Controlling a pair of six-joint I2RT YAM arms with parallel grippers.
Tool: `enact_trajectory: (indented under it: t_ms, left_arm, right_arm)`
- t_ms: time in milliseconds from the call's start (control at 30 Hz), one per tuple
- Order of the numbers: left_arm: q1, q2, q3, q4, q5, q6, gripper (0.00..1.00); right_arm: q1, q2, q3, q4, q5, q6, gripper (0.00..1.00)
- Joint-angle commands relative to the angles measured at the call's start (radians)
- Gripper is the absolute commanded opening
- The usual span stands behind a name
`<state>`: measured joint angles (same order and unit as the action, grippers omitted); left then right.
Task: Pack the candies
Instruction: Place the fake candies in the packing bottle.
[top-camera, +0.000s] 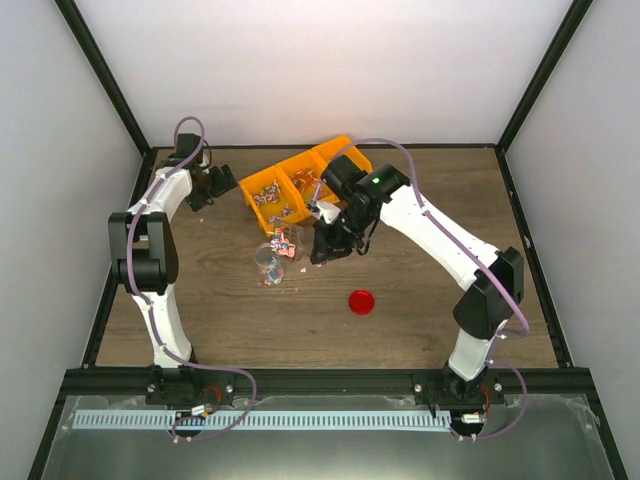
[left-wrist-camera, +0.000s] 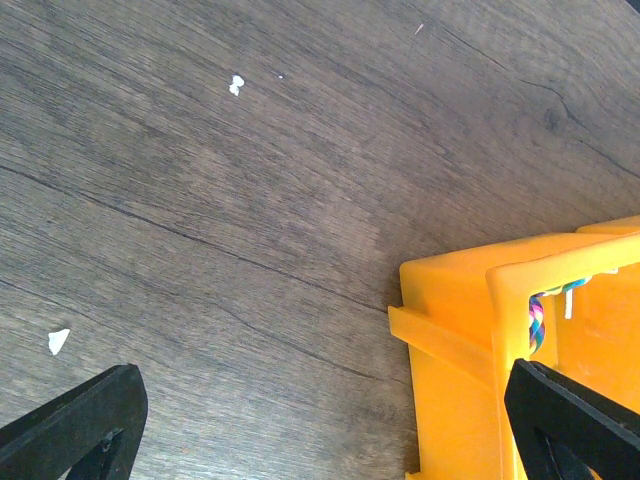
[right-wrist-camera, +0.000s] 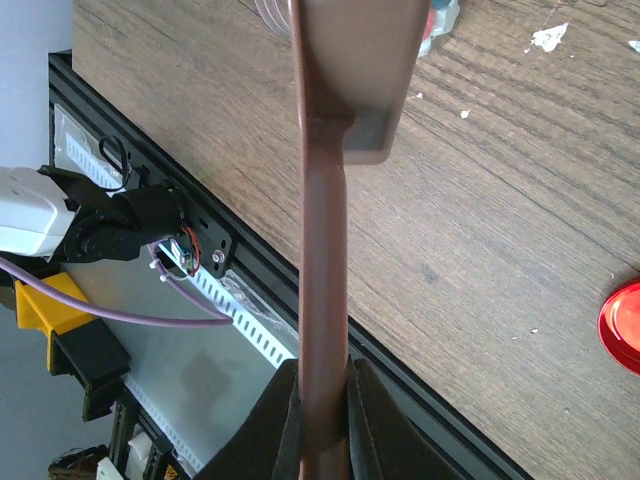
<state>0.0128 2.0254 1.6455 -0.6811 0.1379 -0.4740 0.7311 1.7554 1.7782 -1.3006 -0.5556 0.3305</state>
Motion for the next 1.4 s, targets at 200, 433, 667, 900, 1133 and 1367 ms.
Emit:
enact_trajectory:
  t_ms: [200,433,667,900,1133,1367]
  left_arm:
    - [0.005,0.009,-0.007,0.018,0.012,0.006,1.0]
    - [0.006,0.012,-0.007,0.02,0.02,0.005,1.0]
    - [0.006,0.011,-0.01,0.023,0.023,0.003,1.0]
    - [0.006,0.007,-0.015,0.022,0.019,0.004,1.0]
    - [0.006,0.008,-0.019,0.023,0.02,0.003,1.0]
    - [0.006,0.007,-0.019,0.024,0.023,0.003,1.0]
  right_arm:
    - [0.049,0.013,0.06,-0.005,0.042,0.019,0.01]
    - [0.06,0.004,0.061,-0.006,0.078,0.047,0.01]
    - [0.071,-0.003,0.066,-0.006,0.116,0.077,0.01]
    - [0.105,0.007,0.092,-0.006,0.131,0.106,0.01]
    - [0.123,0.01,0.1,-0.006,0.157,0.101,0.01]
    - [0.125,0.002,0.074,-0.005,0.159,0.089,0.01]
